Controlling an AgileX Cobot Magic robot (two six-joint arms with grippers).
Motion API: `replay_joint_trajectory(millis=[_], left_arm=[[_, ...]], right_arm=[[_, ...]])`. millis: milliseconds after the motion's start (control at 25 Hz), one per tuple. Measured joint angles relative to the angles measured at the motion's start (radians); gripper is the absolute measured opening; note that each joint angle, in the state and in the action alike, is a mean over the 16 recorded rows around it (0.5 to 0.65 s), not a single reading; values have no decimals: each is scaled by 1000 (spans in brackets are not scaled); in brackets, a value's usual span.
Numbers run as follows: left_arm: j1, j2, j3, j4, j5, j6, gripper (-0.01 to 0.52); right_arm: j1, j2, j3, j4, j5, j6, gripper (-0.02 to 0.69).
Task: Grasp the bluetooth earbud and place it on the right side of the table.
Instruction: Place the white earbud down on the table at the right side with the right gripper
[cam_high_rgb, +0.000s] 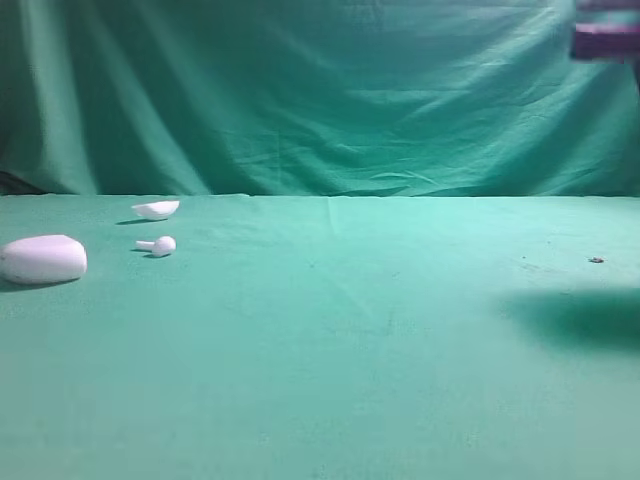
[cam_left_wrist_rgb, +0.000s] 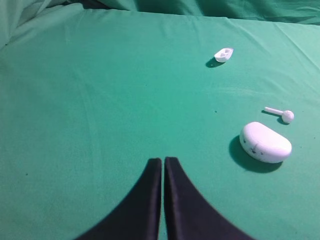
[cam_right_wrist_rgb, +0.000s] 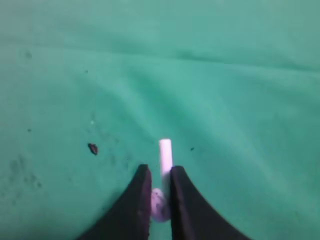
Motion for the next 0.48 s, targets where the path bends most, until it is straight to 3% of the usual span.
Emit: replay_joint_trajectory(millis=[200,480], left_arm=[[0,0,0,0,0,0,0],[0,0,0,0,0,0,0]], right_arm=[[0,36,13,3,-45,-18,100],[-2,61,13,3,-68,-47,228]])
